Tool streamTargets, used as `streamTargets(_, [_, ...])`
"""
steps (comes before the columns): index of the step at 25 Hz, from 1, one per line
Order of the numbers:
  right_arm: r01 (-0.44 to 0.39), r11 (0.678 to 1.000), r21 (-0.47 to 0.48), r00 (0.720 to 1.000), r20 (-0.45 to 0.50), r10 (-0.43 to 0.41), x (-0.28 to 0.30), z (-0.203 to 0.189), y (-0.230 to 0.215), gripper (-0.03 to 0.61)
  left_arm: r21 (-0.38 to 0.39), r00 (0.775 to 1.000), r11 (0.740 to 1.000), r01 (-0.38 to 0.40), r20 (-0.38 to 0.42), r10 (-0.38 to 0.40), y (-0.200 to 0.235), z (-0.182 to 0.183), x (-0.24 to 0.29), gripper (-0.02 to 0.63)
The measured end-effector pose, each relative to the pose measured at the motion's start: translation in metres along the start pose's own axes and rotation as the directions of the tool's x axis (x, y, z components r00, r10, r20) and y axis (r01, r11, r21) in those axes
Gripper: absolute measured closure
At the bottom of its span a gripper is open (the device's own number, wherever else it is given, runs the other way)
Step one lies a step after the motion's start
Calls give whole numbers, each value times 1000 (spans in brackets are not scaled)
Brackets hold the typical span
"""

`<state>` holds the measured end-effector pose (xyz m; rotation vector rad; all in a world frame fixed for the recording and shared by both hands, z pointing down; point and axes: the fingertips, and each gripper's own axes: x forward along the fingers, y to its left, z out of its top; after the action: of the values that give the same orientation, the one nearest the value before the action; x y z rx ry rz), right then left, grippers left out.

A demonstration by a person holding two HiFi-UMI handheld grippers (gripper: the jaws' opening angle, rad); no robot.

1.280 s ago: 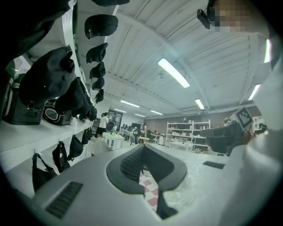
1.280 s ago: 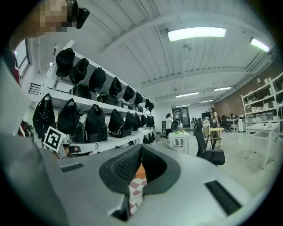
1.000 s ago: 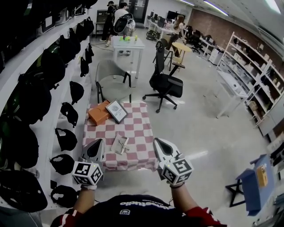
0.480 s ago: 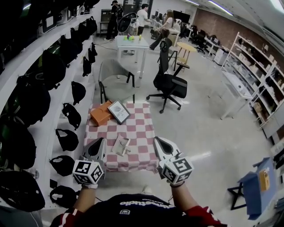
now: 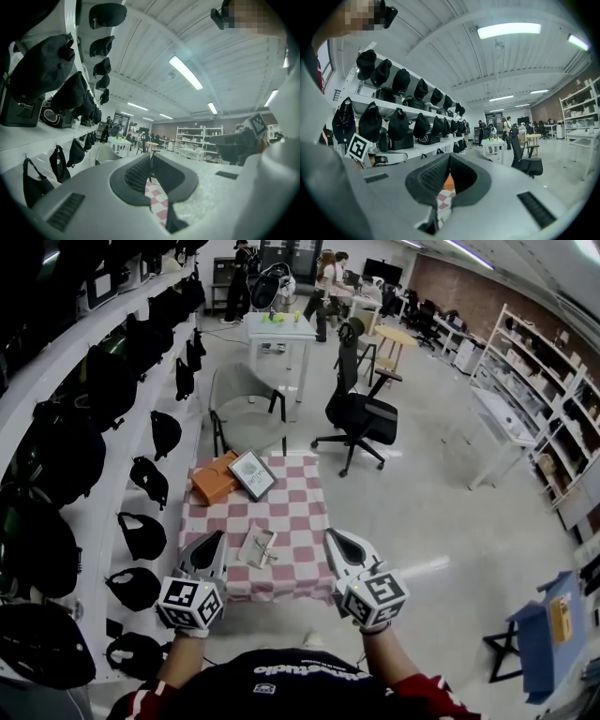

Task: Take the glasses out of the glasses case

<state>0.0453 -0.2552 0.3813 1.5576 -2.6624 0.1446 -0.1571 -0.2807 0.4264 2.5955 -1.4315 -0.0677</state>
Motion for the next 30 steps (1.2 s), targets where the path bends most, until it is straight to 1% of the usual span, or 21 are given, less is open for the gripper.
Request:
streamTargets(2, [-2, 1000, -1, 1000, -2, 2, 0, 0, 1, 581, 0, 1000, 1000, 4, 4, -4, -1, 1, 1, 606])
streamTargets(3, [-3, 1000, -1, 1000, -3, 3, 1, 0, 2, 581, -1, 1000, 1000, 7, 4, -7, -1, 1, 1, 585])
streamTargets(4, [-3, 1000, -1, 1000, -4, 3, 1, -1, 3, 581, -2, 1000, 1000, 11, 2, -11, -1, 0, 1, 548])
streamTargets(6, [-3, 1000, -1, 1000, -7, 3, 1, -2, 3, 581, -5, 1000, 1000, 20, -6, -20, -2, -2, 3, 528])
streamTargets(17, [18, 1000, -10, 999, -36, -18, 3, -13, -7, 581, -41, 998, 999, 35, -50, -37, -2, -27, 25, 528])
streamTargets(23, [39, 999, -11, 998, -58, -39, 7, -18, -14, 581, -76, 996, 996, 36, -81, -42, 0, -45, 38, 528])
streamTargets(30, [34, 999, -9, 996, -77, -34, 12, -27, -23, 581, -92, 991, 995, 30, -125, -41, 5, -64, 56, 528])
